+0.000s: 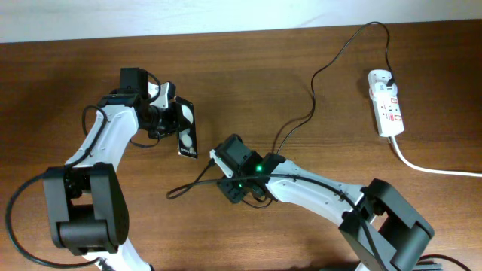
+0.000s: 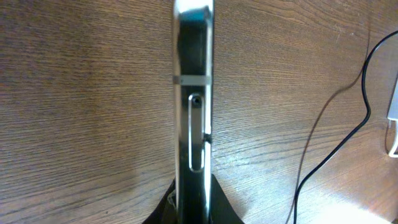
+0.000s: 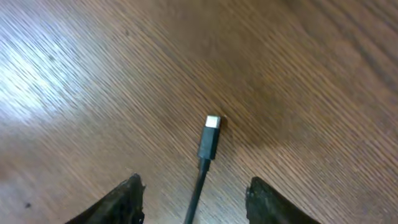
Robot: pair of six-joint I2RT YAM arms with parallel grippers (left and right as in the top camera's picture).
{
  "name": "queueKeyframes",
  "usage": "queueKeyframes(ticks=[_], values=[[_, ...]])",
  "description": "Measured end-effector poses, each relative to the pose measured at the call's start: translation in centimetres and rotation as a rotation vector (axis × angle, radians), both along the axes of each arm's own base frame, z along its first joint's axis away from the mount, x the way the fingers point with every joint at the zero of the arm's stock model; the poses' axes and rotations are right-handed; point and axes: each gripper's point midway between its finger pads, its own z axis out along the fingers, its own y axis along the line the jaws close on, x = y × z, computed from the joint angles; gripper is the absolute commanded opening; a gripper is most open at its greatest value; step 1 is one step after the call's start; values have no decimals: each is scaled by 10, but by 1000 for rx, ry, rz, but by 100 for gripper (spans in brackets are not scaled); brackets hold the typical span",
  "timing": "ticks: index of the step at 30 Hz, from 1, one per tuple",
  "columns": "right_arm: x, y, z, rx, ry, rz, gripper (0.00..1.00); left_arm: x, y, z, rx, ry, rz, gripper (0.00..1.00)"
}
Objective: Plug charger to phone and switch on socket
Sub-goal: 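Lower the right gripper to the cable end and grasp the USB-C plug, then lift the plug with the right gripper toward the phone's bottom port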
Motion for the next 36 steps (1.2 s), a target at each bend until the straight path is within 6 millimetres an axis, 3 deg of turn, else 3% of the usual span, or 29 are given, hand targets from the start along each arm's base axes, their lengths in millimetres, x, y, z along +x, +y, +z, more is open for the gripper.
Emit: queueKeyframes(ticks=[4, 13, 22, 26, 36], values=[[-2, -5, -15, -35, 19, -1, 38, 0, 0, 0, 2, 0, 0, 0], [2, -4, -23, -37, 3, -7, 23, 0, 0, 0, 3, 0, 1, 0], [2, -4, -23, -35, 3, -7, 20, 0, 0, 0, 2, 1, 1, 0], [2, -3, -23, -33, 5, -7, 4, 0, 0, 0, 3, 0, 0, 0], [2, -3, -23, -31, 5, -8, 4, 0, 0, 0, 3, 1, 0, 0]])
